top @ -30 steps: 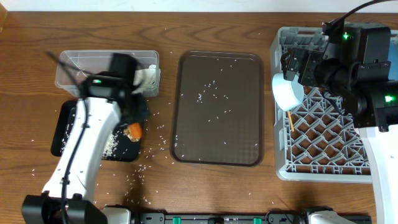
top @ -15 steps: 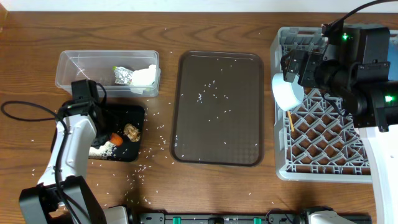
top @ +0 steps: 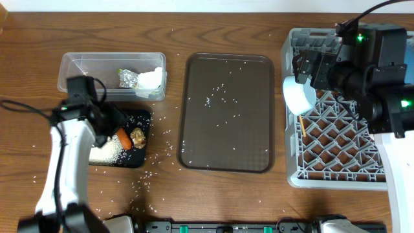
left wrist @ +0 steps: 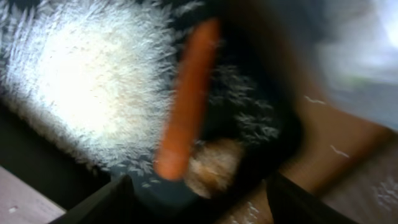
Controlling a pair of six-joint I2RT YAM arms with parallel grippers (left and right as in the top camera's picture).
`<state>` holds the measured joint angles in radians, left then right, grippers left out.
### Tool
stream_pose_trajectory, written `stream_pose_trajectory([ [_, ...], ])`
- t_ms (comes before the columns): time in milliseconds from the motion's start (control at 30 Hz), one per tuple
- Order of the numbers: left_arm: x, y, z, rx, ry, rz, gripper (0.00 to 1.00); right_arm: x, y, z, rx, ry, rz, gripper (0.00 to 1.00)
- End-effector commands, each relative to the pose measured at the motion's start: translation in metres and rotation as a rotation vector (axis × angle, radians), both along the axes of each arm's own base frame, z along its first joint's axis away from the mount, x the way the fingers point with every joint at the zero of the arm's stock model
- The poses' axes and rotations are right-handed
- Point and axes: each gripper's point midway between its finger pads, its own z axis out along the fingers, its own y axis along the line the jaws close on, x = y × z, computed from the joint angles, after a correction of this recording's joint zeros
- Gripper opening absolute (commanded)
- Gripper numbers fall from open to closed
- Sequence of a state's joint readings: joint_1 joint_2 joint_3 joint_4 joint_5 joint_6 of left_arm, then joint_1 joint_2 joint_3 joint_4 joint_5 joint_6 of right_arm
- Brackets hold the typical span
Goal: Sort waste into correct bins and load items into the dishwasher rack
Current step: 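Open the left gripper to release the carrot and withdraw it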
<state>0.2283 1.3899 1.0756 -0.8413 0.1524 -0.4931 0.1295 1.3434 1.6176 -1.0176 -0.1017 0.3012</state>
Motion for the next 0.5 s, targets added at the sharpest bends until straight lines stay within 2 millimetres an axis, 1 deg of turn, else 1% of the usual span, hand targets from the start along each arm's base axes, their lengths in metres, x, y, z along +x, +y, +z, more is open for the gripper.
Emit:
stream_pose_trajectory([
  [0,0.018,-0.026,0.081,0.012,-0.248,-0.315,0.69,-0.014,0.000,0.030,-0.005,-0.107,0.038,0.99],
  [100,0.009,-0.042,0.137,0.084,-0.384,-0.493,0.70,-0.027,0.005,0.052,0.015,-0.181,0.078,0.99],
  [200,-0.010,-0.053,0.179,0.188,-0.493,-0.617,0.77,-0.044,0.009,0.069,0.040,-0.231,0.105,0.99],
  [267,-0.026,-0.058,0.198,0.235,-0.558,-0.639,0.81,-0.056,0.013,0.077,0.059,-0.252,0.128,0.99],
  [300,-0.033,-0.059,0.204,0.250,-0.580,-0.637,0.82,-0.062,0.014,0.079,0.067,-0.258,0.139,0.99],
  [333,-0.040,-0.059,0.210,0.267,-0.596,-0.632,0.98,-0.068,0.015,0.081,0.073,-0.261,0.146,0.99],
  [467,-0.062,-0.062,0.230,0.312,-0.674,-0.624,0.98,-0.086,0.013,0.083,0.075,-0.256,0.150,0.99],
])
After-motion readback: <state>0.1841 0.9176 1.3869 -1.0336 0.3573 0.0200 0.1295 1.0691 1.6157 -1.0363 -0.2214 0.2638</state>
